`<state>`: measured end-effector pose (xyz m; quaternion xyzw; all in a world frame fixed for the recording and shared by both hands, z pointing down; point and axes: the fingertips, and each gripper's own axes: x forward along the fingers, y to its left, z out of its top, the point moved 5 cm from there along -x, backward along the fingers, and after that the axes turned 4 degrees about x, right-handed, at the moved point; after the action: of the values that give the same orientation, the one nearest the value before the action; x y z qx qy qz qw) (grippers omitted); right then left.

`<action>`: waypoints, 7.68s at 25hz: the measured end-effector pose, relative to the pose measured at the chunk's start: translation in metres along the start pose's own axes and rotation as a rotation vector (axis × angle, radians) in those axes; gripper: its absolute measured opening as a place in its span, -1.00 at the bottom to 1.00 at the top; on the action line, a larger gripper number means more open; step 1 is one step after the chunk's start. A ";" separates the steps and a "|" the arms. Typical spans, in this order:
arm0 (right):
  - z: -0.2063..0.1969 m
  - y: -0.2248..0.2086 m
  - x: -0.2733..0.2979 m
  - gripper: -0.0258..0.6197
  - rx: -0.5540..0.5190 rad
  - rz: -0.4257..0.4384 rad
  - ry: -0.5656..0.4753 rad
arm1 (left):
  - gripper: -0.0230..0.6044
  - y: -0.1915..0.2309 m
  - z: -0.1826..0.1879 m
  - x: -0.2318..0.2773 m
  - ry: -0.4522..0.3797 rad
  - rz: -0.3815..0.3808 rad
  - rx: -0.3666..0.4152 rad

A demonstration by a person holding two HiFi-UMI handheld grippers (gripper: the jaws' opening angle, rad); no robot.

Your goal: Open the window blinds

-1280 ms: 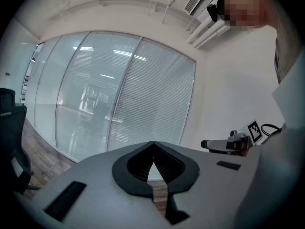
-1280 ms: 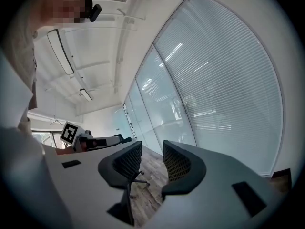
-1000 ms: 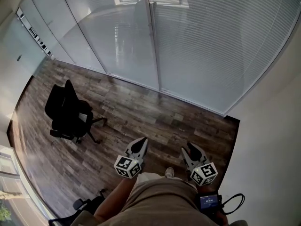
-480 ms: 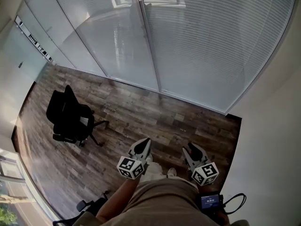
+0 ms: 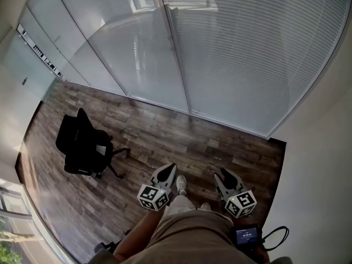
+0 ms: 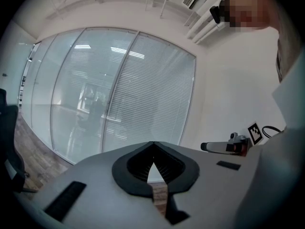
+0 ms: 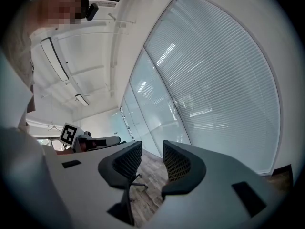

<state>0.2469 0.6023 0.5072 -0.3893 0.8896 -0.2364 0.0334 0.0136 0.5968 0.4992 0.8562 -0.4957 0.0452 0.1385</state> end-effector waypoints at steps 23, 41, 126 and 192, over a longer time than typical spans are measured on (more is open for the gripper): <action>0.032 -0.002 0.233 -0.53 -0.015 -0.072 0.038 | -0.88 0.225 0.054 0.079 0.009 -0.082 -0.006; 0.040 -0.022 0.321 -0.53 -0.014 -0.111 0.028 | -0.88 0.312 0.054 0.129 0.034 -0.114 -0.013; 0.224 -0.306 0.678 -0.53 0.033 -0.156 0.004 | -0.83 0.556 0.205 0.569 0.056 -0.183 0.075; 0.272 -0.384 0.717 -0.53 -0.017 0.058 0.097 | -0.51 0.601 0.144 0.706 0.111 -0.074 -0.843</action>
<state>0.0746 -0.2377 0.5271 -0.3517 0.9031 -0.2465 -0.0065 -0.1569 -0.3167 0.6290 0.7381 -0.4315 -0.1204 0.5046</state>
